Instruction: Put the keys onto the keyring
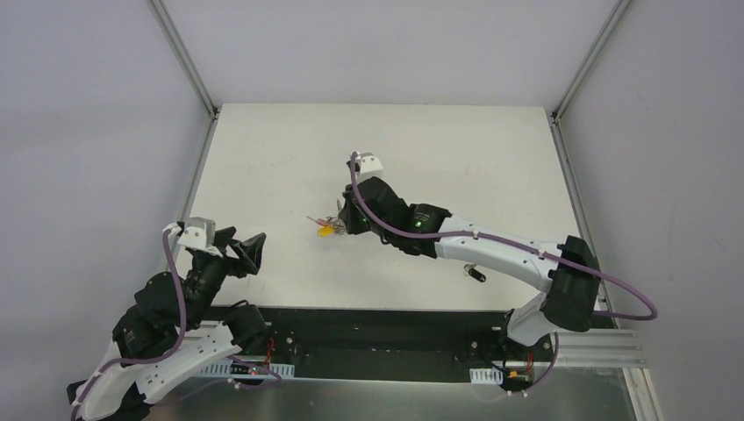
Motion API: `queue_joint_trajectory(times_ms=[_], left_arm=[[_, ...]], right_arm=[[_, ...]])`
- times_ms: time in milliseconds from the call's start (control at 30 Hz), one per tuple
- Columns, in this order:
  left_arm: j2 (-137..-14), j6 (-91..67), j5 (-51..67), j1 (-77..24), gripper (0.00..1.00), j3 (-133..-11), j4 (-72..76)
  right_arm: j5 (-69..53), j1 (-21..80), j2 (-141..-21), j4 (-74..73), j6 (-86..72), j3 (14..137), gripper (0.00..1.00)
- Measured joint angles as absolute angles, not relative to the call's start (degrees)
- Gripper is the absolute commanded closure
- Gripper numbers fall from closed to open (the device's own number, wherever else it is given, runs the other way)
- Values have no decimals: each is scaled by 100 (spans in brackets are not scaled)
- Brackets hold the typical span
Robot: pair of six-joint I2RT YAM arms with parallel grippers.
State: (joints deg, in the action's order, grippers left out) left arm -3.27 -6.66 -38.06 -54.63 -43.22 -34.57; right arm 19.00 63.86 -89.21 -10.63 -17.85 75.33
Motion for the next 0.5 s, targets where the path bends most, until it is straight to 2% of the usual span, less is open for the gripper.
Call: queue_joint_trajectory(times_ms=[333,500], left_arm=[[-327,-666,-3804,-5463,33,-4322,-3457],[-327,-666,-3804,-5463,32,-4322,-3457]], right_arm=[[2425,6211,-7870,-1151,-1645,7227,100],[2414,6217,-7806,-1153,-1643,7218,100]])
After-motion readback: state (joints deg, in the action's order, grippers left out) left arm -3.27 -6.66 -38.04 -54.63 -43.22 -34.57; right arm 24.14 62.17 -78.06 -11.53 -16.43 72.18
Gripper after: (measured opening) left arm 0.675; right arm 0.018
